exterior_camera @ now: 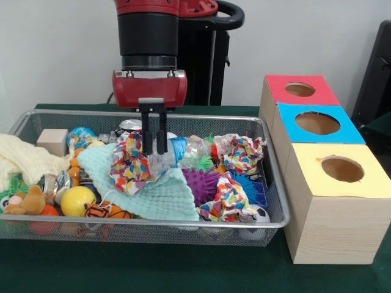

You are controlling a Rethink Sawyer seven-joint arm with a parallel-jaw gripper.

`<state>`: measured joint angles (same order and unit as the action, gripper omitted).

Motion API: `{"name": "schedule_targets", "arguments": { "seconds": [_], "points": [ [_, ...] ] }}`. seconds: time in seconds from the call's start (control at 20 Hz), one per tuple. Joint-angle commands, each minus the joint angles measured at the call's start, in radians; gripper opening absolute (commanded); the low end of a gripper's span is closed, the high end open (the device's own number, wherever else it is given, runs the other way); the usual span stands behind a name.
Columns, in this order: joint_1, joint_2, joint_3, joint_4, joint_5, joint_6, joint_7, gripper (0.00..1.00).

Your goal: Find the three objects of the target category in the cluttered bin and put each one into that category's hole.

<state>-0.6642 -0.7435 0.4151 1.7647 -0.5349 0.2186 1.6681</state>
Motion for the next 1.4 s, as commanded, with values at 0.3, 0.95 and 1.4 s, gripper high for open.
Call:
{"name": "schedule_targets", "arguments": {
  "seconds": [0.3, 0.95, 1.4],
  "points": [
    [-0.001, 0.024, 0.017, 0.038, 0.013, 0.056, 0.058, 0.00],
    [0.068, 0.000, -0.045, 0.100, 0.026, -0.003, 0.158, 0.00],
    [0.144, -0.007, -0.125, 0.116, 0.049, -0.055, 0.219, 0.00]
  ]
}}
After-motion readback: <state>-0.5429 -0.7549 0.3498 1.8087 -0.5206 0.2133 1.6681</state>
